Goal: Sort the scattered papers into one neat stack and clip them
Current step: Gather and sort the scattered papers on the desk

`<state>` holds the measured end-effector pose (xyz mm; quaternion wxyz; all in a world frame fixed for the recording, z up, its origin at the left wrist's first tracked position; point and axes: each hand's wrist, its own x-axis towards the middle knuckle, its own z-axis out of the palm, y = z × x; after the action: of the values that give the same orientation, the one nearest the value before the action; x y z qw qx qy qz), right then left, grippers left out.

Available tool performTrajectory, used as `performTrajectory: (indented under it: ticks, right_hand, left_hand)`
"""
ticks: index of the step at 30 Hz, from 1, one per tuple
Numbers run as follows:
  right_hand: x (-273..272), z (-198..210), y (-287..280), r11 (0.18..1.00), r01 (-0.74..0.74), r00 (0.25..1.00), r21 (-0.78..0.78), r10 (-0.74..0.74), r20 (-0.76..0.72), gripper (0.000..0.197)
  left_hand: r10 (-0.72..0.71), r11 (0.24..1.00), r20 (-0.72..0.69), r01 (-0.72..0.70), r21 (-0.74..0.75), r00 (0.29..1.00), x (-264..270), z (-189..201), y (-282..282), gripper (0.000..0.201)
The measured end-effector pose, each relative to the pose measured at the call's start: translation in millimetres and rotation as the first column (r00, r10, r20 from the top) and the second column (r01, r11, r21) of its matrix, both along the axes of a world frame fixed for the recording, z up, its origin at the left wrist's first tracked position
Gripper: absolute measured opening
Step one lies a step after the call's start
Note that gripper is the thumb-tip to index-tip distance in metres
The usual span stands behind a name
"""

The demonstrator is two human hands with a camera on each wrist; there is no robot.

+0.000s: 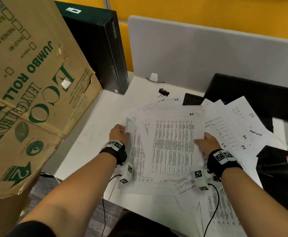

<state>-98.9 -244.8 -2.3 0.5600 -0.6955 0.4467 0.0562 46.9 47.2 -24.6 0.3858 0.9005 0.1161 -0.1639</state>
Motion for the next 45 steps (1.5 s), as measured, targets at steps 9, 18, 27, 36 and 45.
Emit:
performTrajectory:
  ticks: [9,18,27,36,45]
  right_hand:
    - [1.3,-10.5,-4.4,0.999,0.032,0.999,0.02,-0.032,0.002,0.03]
    - [-3.0,-10.5,-5.7,0.999,0.041,0.999,0.015,-0.041,-0.02,0.03]
    - [-6.7,-8.6,-10.7,0.998,0.019,0.995,-0.063,-0.026,-0.098,0.033]
    - [-12.9,-6.8,-17.6,0.994,-0.027,0.988,-0.105,0.011,-0.152,0.027]
    - [-19.4,5.8,-17.6,0.962,0.178,0.973,0.206,-0.203,0.108,0.046]
  left_hand:
    - [-0.198,0.97,0.158,0.17,0.176,0.967,-4.6,11.9,-11.4,0.01]
    - [-0.269,0.94,-0.079,0.28,0.197,0.96,-8.2,20.5,-5.1,0.01]
    - [-0.265,0.895,0.204,0.162,0.416,0.942,27.0,133.1,8.6,0.026]
    - [0.103,0.992,0.662,-0.028,-0.123,0.742,53.9,229.7,13.7,0.017]
    - [-0.05,0.947,0.239,0.123,-0.298,0.97,17.2,117.0,-32.8,0.034]
